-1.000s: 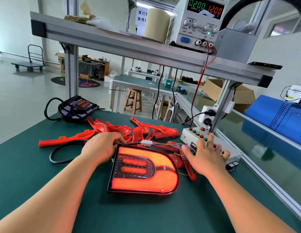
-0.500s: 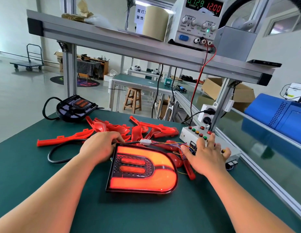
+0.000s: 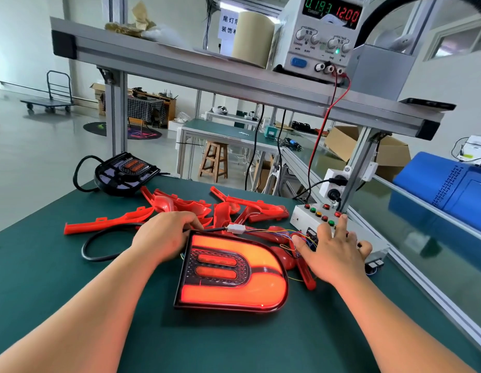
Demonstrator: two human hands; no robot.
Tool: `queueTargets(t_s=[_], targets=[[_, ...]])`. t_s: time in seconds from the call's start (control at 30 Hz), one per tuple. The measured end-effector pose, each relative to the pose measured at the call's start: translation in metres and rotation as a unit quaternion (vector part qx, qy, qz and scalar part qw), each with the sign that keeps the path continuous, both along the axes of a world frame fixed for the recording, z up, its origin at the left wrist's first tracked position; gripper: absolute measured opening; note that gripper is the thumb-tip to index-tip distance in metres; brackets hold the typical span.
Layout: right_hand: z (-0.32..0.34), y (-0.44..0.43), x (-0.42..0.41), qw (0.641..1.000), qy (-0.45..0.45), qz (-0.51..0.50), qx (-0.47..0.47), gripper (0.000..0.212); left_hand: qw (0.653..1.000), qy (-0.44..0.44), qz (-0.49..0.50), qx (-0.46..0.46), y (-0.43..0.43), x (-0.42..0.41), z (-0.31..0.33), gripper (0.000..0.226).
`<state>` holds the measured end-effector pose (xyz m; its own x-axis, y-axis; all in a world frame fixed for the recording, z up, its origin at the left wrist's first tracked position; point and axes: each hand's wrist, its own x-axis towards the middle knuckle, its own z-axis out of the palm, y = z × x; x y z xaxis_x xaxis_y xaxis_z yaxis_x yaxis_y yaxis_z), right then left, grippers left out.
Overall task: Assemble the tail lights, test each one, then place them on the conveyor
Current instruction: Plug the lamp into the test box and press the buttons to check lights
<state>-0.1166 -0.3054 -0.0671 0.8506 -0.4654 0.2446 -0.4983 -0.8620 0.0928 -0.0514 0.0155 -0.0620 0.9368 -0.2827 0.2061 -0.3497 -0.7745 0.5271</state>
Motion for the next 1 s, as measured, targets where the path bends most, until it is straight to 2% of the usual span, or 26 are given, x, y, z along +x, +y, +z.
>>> queueTargets(t_s=[0.1, 0.23, 0.37, 0.63, 0.77, 1.0], targets=[[0.005, -0.001, 0.002, 1.0, 0.002, -0.001, -0.001, 0.11, 1.0, 0.001, 0.001, 0.003, 0.0, 0.0, 0.0, 0.029], [0.01, -0.006, 0.013, 1.0, 0.017, 0.023, 0.0, 0.098, 1.0, 0.002, 0.006, 0.008, 0.001, 0.001, -0.001, 0.031], [0.016, -0.007, 0.028, 0.996, 0.045, 0.07, 0.012, 0.098, 1.0, 0.004, 0.006, 0.002, 0.0, 0.001, 0.0, 0.031], [0.021, -0.005, 0.048, 0.991, 0.115, 0.069, 0.005, 0.136, 1.0, 0.005, 0.009, 0.0, 0.0, 0.002, -0.001, 0.029], [0.016, -0.01, 0.048, 0.991, 0.113, 0.066, 0.007, 0.123, 1.0, 0.004, 0.01, -0.004, 0.0, 0.002, -0.001, 0.024], [0.014, -0.009, 0.048, 0.991, 0.123, 0.055, 0.014, 0.122, 1.0, 0.0, 0.011, 0.001, 0.0, 0.0, 0.0, 0.028]])
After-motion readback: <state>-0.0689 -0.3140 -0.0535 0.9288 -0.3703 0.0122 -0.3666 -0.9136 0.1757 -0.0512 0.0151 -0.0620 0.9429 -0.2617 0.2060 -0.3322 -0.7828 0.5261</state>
